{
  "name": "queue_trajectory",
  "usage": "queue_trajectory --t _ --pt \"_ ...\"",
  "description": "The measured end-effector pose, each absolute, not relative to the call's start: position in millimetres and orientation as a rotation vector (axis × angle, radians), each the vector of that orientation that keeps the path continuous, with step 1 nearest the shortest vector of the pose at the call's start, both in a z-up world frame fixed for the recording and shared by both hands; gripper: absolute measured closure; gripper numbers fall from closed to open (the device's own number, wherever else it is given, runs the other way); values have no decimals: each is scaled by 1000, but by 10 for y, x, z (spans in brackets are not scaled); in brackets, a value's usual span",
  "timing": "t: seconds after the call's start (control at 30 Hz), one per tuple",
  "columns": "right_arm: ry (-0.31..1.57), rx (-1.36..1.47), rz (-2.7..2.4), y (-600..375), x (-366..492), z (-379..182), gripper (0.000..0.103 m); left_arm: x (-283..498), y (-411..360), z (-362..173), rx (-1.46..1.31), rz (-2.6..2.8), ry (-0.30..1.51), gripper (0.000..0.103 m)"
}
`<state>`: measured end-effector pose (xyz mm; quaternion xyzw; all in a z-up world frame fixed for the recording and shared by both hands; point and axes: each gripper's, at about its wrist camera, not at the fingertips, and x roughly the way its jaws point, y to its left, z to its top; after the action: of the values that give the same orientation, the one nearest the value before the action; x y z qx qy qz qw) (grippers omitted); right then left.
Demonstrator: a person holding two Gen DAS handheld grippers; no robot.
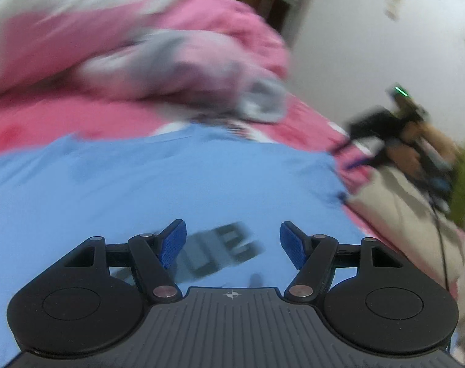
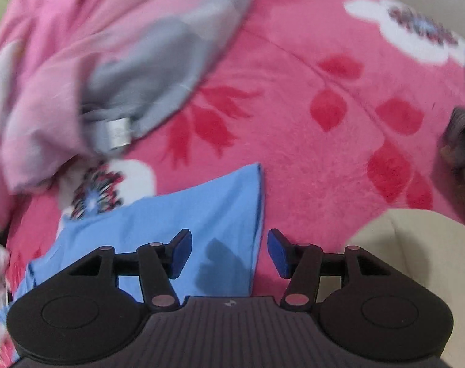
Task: Fold clothes
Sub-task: 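Grasp the shirt sleeve with the right tool and fold it over the shirt body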
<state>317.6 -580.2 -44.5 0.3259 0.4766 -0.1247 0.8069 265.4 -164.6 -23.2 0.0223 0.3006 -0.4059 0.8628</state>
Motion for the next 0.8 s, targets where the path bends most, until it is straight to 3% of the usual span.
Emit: queue_trajectory --t 0.1,0.17,0.23,0.3,0.6,0.7,0.77,0.8 --pt "1045 732 -253 -5864 3247 -593 57 2538 -2288 -238 242 -921 557 35" --pt "1051 682 -253 -5821 3243 -620 71 2508 -2649 -296 322 -954 525 35" --pt "1053 631 -248 -5776 3220 -627 91 2523 -2892 -360 355 -970 530 35" --pt "1044 592 -239 -5736 3191 -611 100 2567 -3057 -463 386 -964 567 36" --pt "877 469 -26 -5062 3155 253 100 2654 -2395 -390 258 -902 650 35" --pt "909 423 101 -4518 3287 464 96 2684 -2112 -332 203 -880 672 35" --pt "929 409 201 -4174 3313 441 77 2704 -1924 -294 166 -866 687 34" --pt "938 402 251 -4002 3324 427 63 2714 -1830 -275 148 -858 694 34"
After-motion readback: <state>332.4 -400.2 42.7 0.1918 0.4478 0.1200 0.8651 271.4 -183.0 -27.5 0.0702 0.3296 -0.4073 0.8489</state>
